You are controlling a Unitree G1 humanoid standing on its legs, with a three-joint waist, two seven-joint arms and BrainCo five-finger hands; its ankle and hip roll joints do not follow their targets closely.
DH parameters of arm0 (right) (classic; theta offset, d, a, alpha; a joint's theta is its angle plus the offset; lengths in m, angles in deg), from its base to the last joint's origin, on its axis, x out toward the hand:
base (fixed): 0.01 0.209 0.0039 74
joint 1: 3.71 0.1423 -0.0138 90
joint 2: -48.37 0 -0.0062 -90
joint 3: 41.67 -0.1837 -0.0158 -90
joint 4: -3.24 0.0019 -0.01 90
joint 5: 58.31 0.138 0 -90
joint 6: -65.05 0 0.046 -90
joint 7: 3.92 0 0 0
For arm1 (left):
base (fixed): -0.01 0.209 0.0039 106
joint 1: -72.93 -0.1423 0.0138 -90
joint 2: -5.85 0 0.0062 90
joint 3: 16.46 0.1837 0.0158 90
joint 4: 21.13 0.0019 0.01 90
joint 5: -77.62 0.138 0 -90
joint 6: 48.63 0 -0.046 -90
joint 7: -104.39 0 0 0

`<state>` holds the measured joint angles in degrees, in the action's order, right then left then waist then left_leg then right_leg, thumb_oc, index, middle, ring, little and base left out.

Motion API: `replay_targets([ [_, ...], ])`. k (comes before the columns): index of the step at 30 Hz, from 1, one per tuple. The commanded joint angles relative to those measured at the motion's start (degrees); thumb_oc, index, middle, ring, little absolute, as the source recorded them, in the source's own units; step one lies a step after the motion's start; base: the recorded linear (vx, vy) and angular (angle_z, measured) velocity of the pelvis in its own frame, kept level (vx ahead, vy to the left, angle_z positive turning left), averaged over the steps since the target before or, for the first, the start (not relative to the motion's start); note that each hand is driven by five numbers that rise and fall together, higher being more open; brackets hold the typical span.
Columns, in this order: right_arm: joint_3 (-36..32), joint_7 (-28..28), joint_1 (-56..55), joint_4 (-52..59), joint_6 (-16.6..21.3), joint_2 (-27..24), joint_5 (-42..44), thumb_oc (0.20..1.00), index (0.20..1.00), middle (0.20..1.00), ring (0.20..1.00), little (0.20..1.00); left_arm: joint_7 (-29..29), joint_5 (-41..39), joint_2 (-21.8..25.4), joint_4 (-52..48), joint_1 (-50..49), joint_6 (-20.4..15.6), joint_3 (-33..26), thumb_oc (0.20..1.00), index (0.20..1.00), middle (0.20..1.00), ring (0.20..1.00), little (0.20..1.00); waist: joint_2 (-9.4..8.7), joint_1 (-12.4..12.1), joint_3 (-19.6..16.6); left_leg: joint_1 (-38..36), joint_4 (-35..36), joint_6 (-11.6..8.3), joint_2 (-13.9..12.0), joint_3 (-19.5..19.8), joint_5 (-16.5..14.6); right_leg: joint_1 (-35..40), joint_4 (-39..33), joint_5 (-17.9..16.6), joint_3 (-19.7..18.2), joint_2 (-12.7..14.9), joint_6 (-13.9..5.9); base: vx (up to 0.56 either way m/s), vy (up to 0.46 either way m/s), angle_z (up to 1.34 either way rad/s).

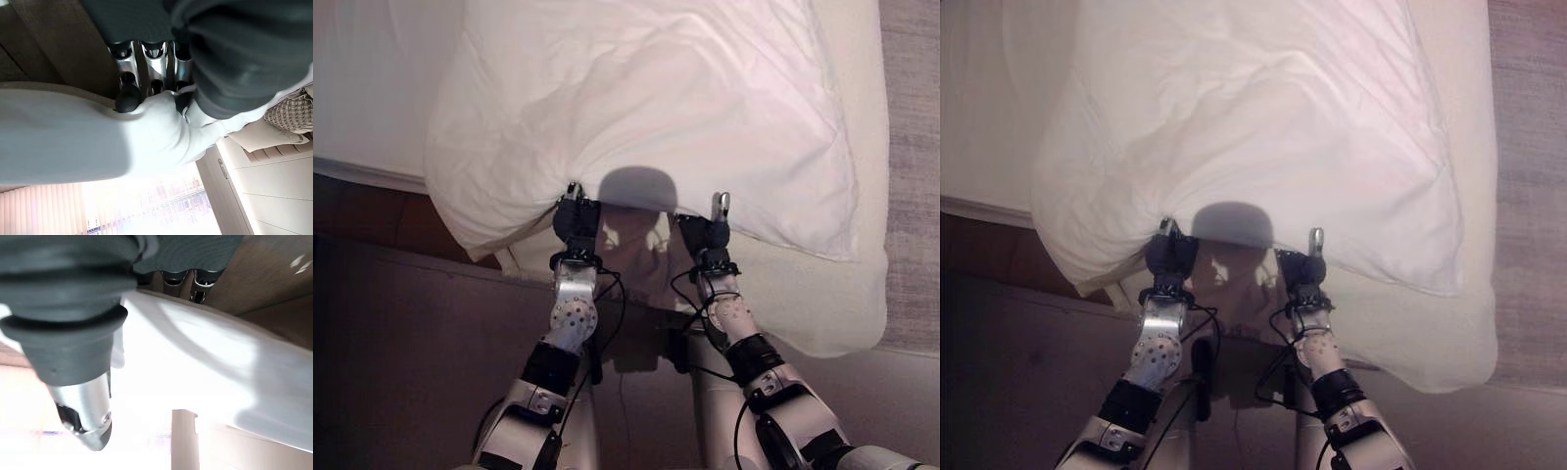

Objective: Make the bed

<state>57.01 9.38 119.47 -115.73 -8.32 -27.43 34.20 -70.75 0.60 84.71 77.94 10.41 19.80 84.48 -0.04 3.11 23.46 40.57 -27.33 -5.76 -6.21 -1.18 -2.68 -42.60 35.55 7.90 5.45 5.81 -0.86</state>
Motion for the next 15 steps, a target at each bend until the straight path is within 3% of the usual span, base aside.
replay_targets([
  [1,-5.5,0.9,-0.4,5.0,4.2,-2.3,1.9,1.000,1.000,1.000,1.000,1.000,-1.2,4.9,2.9,-9.6,-0.8,-5.7,-4.0,0.200,0.200,0.200,0.200,0.200,1.55,-1.0,-4.4,1.9,-0.6,3.62,3.1,-1.8,-1.3,0.5,-7.6,-4.0,-1.3,-0.8,-4.59,0.00,0.000,0.00],
  [6,-9.0,-2.9,-0.5,2.4,5.9,-4.0,1.7,1.000,1.000,1.000,1.000,1.000,0.0,6.1,4.2,-11.6,-1.1,-6.4,-5.8,0.200,0.200,0.200,0.200,0.200,1.76,-1.1,-5.0,2.1,-0.8,3.73,3.1,-1.7,-1.5,0.0,-7.4,-3.7,-1.4,-0.8,-4.62,0.00,0.000,0.00],
  [9,-13.6,-9.3,0.9,-3.3,6.7,-7.8,0.5,1.000,1.000,1.000,1.000,1.000,1.8,7.2,5.9,-13.2,-1.8,-6.7,-8.1,0.200,0.200,0.200,0.200,0.200,1.95,-1.4,-5.4,2.1,-0.5,3.60,3.0,-1.9,-1.6,-0.1,-7.5,-3.7,-1.3,-0.7,-4.86,0.00,0.000,0.00],
  [15,-15.5,-15.0,3.6,-9.8,5.3,-12.9,-1.7,1.000,1.000,1.000,1.000,1.000,2.6,7.3,7.6,-14.8,-2.5,-6.6,-9.4,0.200,0.200,0.200,0.200,0.200,1.62,-1.8,-5.1,2.0,-0.2,3.52,2.9,-2.1,-1.3,-0.3,-7.5,-4.0,-1.4,-0.7,-4.84,0.00,0.000,0.00],
])
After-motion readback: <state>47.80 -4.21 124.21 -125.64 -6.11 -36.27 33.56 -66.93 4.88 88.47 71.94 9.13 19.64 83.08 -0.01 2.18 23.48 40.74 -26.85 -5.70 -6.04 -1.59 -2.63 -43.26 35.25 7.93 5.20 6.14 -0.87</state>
